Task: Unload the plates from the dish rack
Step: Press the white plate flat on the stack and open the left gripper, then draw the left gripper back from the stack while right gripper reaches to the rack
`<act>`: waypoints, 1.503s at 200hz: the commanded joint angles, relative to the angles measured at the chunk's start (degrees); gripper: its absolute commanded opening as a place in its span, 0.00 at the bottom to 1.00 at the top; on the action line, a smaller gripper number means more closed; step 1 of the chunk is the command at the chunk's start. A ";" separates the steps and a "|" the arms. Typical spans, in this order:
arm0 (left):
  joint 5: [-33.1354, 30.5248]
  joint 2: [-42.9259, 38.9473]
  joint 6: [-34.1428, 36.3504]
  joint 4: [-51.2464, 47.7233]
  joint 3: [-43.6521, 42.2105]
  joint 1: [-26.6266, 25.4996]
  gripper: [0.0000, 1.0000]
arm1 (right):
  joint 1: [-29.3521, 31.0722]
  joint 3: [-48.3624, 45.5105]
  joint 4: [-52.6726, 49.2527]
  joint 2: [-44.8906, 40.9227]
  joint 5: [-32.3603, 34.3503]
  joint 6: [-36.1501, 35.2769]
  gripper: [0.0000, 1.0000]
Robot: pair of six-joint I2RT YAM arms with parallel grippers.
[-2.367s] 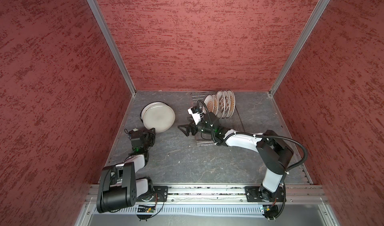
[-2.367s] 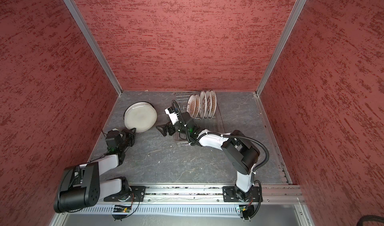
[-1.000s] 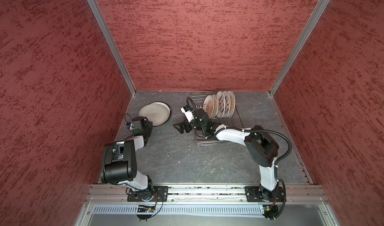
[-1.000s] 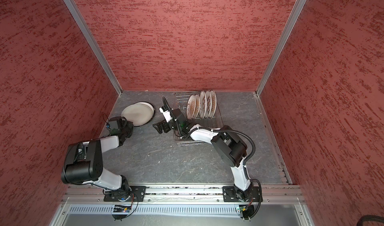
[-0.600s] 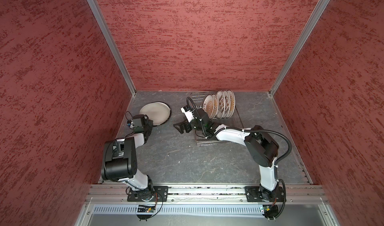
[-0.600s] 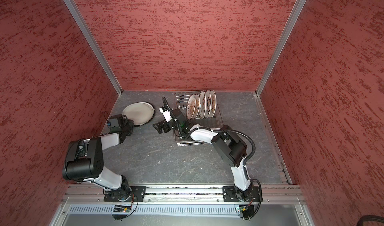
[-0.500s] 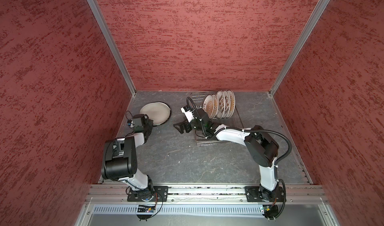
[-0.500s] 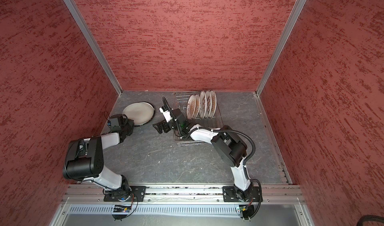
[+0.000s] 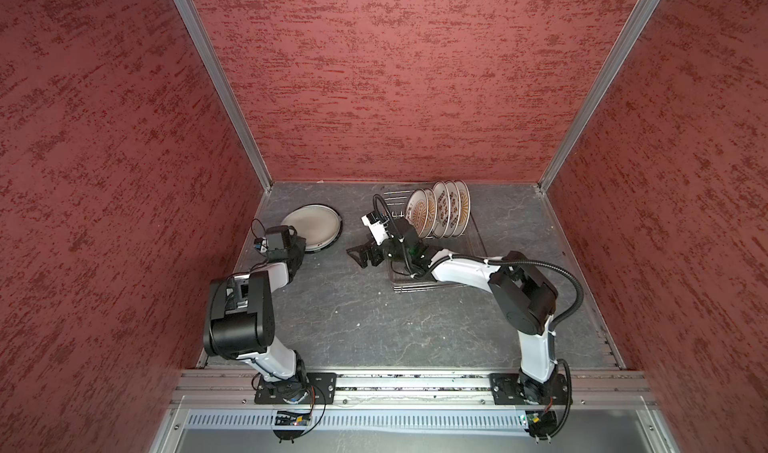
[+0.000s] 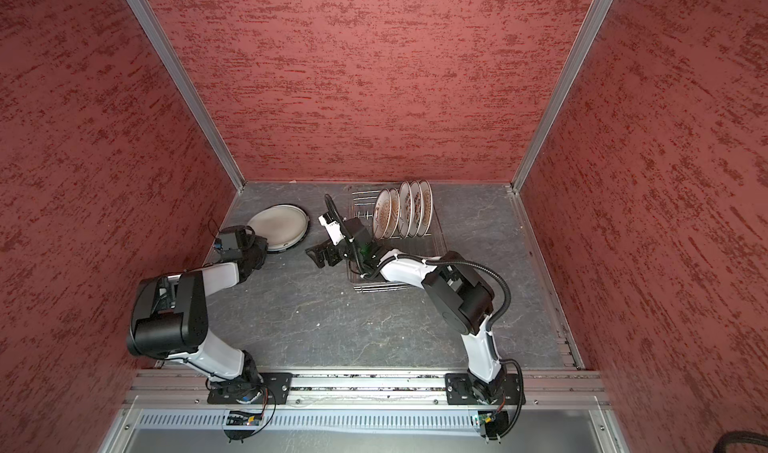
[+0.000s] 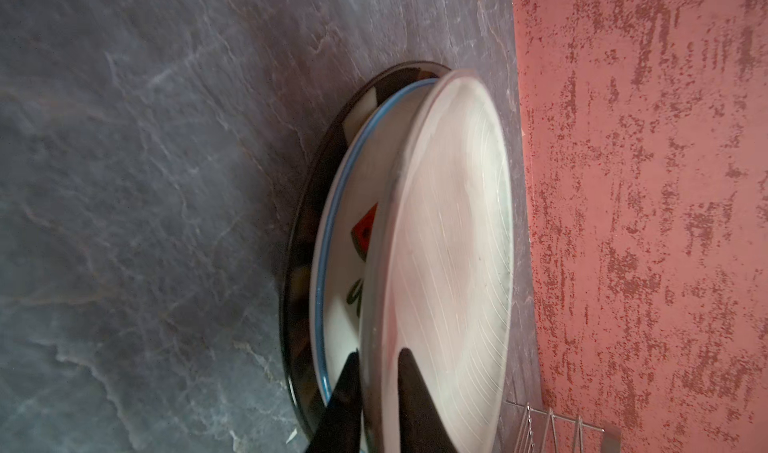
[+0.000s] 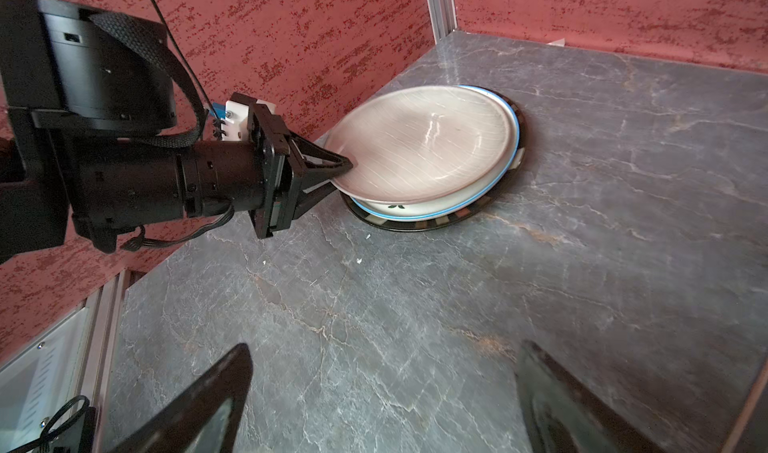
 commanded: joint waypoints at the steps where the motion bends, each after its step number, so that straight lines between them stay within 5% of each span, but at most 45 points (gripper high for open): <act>1: -1.11 0.54 0.86 1.17 1.76 -0.26 0.23 | 0.33 0.59 1.34 0.13 0.61 -0.97 0.99; 38: -3.71 0.16 0.80 -0.43 1.76 -0.44 0.24 | 0.33 0.67 1.09 0.17 0.96 -1.18 0.99; 57: -5.71 -0.51 1.10 -2.06 2.11 -0.68 0.37 | 0.33 0.76 0.89 0.08 1.04 -1.28 0.99; 176: -8.69 -3.57 -0.05 -1.85 -0.22 -1.14 0.41 | 0.33 0.24 0.96 -0.48 1.15 -1.46 0.99; 300: -10.97 -23.15 5.52 4.05 -11.32 -4.59 0.99 | 2.04 -2.00 4.09 -2.61 0.08 -3.35 0.99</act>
